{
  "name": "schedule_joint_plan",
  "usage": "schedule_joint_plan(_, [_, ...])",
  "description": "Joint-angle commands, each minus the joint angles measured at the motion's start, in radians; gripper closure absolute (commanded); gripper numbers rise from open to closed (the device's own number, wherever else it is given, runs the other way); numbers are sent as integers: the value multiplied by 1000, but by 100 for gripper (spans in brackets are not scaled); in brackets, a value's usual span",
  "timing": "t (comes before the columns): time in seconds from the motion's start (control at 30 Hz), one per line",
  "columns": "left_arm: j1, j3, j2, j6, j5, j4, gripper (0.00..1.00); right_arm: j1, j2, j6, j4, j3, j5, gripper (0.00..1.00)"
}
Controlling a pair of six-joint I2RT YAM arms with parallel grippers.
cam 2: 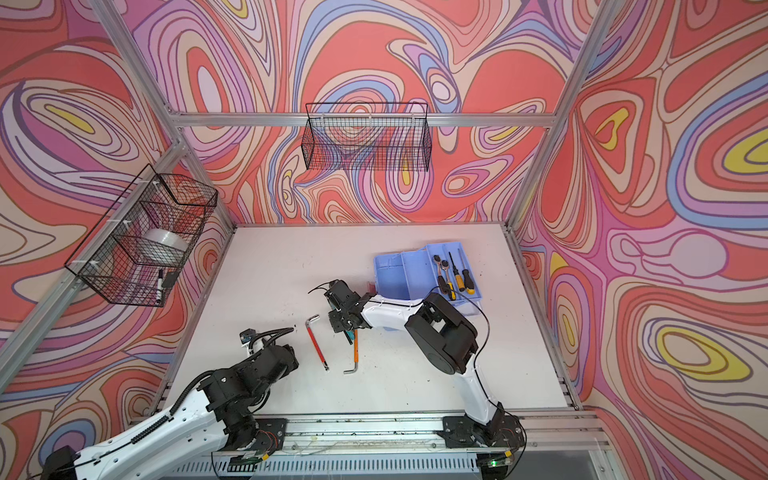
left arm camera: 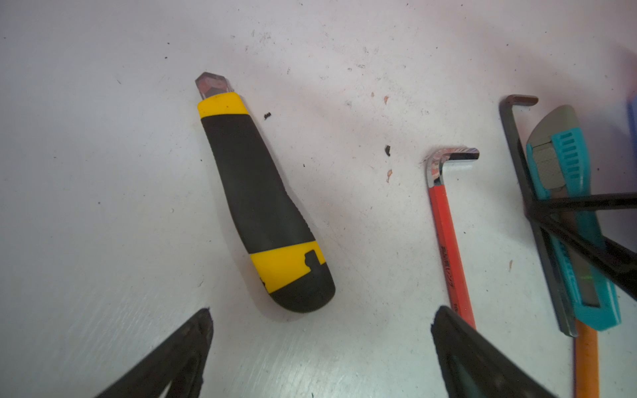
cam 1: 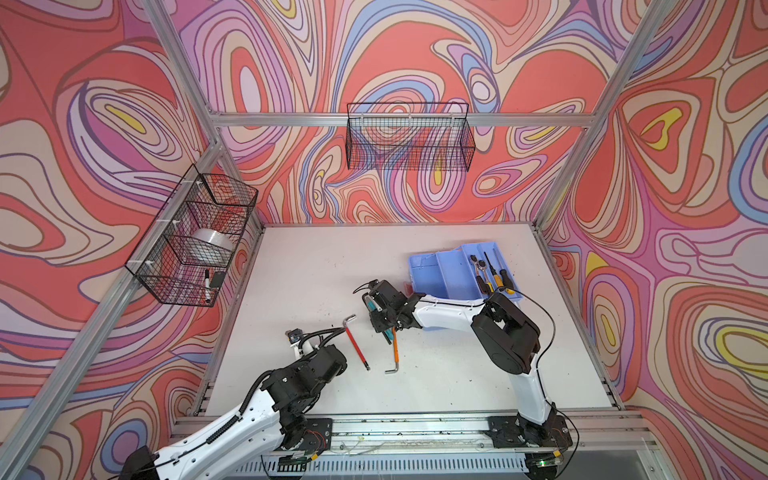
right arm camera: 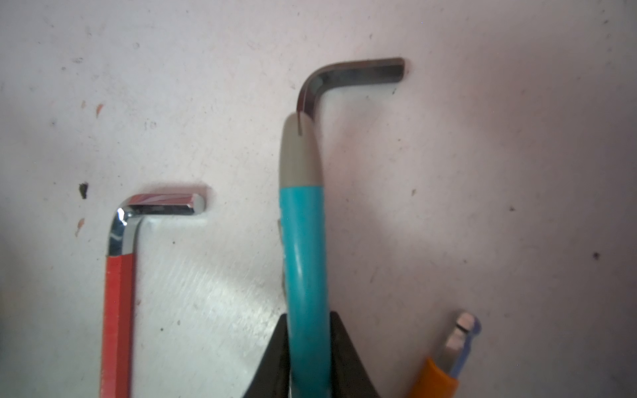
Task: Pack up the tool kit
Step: 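Lift the teal utility knife and carry it over the tool box compartment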
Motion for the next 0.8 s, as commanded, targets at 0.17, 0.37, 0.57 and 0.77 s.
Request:
schedule_joint_plan(0.17, [9, -9, 8, -23, -5, -23, 0, 0, -29, 11, -59, -26, -6, 85])
schedule_joint_plan(0.37, [9, -9, 25, -21, 2, -9, 0, 1, -51, 12, -69, -20, -3, 89])
schedule_joint_plan(0.57, [9, -8, 30, -21, 1, -3, 0, 0, -95, 14, -72, -26, 6, 92])
schedule_joint_plan(0.77, [9, -5, 29, -22, -5, -20, 0, 0, -141, 13, -76, -27, 7, 94])
